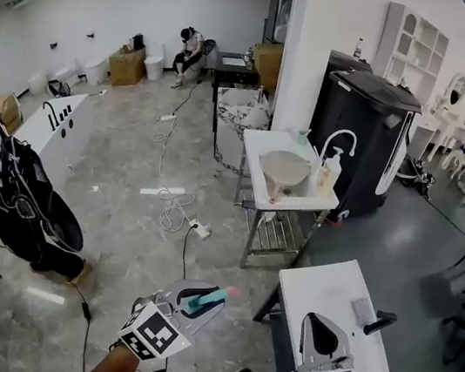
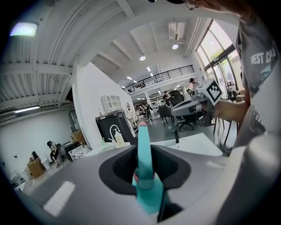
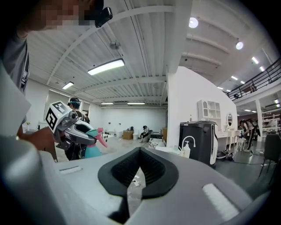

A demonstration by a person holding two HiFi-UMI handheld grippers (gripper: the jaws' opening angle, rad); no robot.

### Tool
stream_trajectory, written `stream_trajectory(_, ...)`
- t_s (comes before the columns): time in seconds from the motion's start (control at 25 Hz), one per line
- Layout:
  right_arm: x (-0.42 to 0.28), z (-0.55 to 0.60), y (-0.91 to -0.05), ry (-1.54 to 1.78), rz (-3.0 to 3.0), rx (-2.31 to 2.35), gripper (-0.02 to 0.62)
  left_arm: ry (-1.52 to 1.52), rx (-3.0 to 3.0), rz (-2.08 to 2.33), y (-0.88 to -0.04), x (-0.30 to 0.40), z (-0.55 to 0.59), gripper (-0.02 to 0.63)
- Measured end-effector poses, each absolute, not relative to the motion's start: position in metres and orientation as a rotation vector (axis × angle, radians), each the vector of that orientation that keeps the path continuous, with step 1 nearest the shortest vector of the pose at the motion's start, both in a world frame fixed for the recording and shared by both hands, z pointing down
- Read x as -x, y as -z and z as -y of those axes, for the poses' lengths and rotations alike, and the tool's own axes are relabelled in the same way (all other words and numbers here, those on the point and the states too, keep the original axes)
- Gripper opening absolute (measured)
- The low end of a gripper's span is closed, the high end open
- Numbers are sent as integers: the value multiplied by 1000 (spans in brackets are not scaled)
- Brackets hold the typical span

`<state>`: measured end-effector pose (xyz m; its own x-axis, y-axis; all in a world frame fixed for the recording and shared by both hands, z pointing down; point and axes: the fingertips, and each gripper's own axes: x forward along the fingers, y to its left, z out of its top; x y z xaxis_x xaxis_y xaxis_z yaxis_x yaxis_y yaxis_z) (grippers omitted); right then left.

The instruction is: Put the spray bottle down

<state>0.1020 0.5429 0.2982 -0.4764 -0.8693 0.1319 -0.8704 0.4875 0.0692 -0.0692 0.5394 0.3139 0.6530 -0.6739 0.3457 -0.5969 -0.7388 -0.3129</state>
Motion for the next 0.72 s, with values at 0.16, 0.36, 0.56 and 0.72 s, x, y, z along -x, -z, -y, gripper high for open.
stream_trajectory(0.16,-119,-503,-302,-38,2597,-1484,2,662,2703,-1076,-311,52,-506,87)
stream_trajectory(0.36,-126,-453,-303,-46,2634,-1416,2,621,2727,-1149,-306,46,-466,86)
stream_trajectory(0.56,-131,-413,-308,-63,2672,-1345,2,635,2715,-1221,-308,38,-435,86)
stream_trajectory(0.72,-144,-388,-313,-86,2707,-1312,2,672,2694,-1249,-308,23,-414,86)
